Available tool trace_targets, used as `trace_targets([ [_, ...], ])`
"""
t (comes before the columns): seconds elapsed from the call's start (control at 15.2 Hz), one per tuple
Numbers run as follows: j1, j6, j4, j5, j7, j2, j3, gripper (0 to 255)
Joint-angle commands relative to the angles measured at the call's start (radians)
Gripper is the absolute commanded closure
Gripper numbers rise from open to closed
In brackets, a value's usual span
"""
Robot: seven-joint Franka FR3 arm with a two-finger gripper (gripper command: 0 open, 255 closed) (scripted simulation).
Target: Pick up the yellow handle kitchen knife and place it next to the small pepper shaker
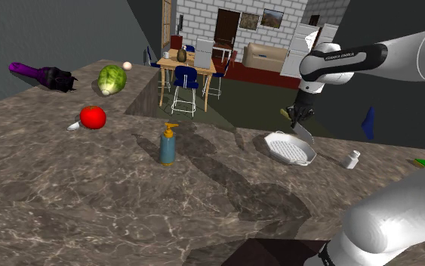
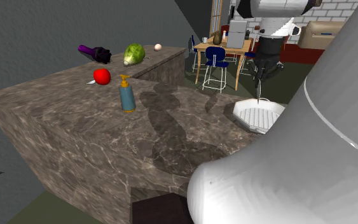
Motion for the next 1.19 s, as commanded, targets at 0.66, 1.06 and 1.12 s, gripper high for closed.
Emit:
trace_targets([
  [0.66, -0.121, -0.008, 0.038, -0.049, -0.298, 0.016, -0.195, 255],
  [1.06, -0.175, -0.01, 0.114, -0.038, -0.462, 0.087, -0.297, 255],
  [1.12, -0.183, -0.01, 0.13, -0.032, -0.49, 0.103, -0.314, 255],
])
